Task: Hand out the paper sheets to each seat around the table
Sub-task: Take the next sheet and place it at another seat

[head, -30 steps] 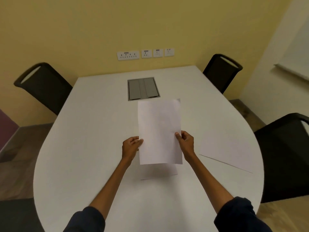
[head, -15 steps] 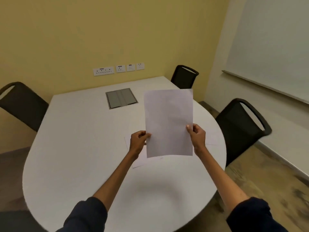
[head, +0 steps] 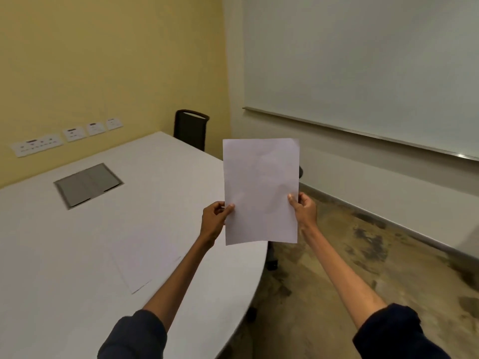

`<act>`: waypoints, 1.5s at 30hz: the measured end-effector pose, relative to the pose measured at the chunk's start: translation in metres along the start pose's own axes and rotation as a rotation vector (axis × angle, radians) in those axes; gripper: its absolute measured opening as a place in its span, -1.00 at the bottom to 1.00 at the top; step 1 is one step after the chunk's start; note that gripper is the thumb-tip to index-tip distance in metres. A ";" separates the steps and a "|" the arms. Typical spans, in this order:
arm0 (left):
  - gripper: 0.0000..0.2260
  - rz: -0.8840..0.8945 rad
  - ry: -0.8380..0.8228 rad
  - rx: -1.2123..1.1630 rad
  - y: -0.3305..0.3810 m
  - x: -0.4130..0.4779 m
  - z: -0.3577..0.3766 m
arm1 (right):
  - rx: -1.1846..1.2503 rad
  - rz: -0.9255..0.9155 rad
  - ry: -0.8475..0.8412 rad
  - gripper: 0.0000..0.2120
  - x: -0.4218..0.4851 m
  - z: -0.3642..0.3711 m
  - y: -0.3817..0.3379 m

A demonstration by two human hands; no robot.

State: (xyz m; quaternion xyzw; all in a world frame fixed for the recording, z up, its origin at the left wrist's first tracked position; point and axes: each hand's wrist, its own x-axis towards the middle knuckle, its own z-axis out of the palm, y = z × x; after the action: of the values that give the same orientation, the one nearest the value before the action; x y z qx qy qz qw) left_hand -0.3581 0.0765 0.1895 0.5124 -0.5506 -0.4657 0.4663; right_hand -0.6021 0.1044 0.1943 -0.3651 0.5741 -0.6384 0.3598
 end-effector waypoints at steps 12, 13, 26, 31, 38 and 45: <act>-0.84 0.053 -0.064 -0.054 0.033 0.075 0.227 | 0.001 -0.066 0.110 -0.86 0.140 -0.179 -0.025; -0.86 0.057 -0.066 -0.060 0.036 0.081 0.243 | -0.005 -0.067 0.119 -0.88 0.151 -0.190 -0.027; -0.79 0.070 -0.055 -0.108 0.052 0.213 0.388 | 0.133 -0.006 0.119 -0.90 0.313 -0.270 -0.014; -0.69 0.121 -0.015 -0.145 0.035 0.293 0.430 | 0.092 0.039 0.076 -0.93 0.411 -0.267 -0.004; -0.76 0.093 0.065 -0.160 0.036 0.413 0.471 | -0.017 0.050 -0.014 -0.92 0.557 -0.250 -0.005; -0.82 0.046 0.174 -0.122 0.030 0.515 0.489 | -0.002 0.092 -0.069 -0.87 0.680 -0.209 0.017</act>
State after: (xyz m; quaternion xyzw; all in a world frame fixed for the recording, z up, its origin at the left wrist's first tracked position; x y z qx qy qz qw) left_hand -0.8670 -0.4195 0.1732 0.5090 -0.4903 -0.4412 0.5531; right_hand -1.1078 -0.3958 0.1978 -0.3605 0.5783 -0.6075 0.4082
